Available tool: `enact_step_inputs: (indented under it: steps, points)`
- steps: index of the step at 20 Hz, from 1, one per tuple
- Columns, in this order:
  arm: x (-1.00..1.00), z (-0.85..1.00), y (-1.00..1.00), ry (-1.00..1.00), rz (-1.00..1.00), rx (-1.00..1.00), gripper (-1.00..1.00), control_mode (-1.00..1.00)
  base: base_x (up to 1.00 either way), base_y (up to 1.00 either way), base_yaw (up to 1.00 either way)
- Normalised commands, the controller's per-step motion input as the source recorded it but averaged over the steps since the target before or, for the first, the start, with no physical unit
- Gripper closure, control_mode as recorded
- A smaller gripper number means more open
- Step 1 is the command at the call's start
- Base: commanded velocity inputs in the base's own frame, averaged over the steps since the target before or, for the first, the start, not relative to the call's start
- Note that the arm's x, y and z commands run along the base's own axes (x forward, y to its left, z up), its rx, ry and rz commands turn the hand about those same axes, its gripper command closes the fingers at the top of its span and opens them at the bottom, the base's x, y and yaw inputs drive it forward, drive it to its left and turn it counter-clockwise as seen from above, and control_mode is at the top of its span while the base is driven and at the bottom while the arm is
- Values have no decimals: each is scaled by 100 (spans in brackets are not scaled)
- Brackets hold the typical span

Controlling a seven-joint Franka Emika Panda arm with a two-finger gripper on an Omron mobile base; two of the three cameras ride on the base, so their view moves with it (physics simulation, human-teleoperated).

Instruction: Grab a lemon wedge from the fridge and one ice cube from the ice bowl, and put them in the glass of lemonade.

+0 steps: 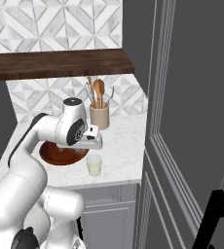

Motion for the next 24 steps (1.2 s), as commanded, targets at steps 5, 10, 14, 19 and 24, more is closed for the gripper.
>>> enact_step_inputs:
  steps: [5, 10, 14, 19, 24]
  points:
    - [10, 0, -30, 2, -1, 0, 100, -100, 0, 0, 0]
    - [36, 0, 0, 6, 0, 0, 100, -100, 0, 0, 0]
    - [25, 0, 0, 1, 0, 0, 100, -100, 0, 0, 0]
    - [24, 0, 0, 0, 0, 0, 100, -100, 0, 0, 0]
    - [33, -1, -7, 0, 0, 0, 100, -100, 0, 0, 0]
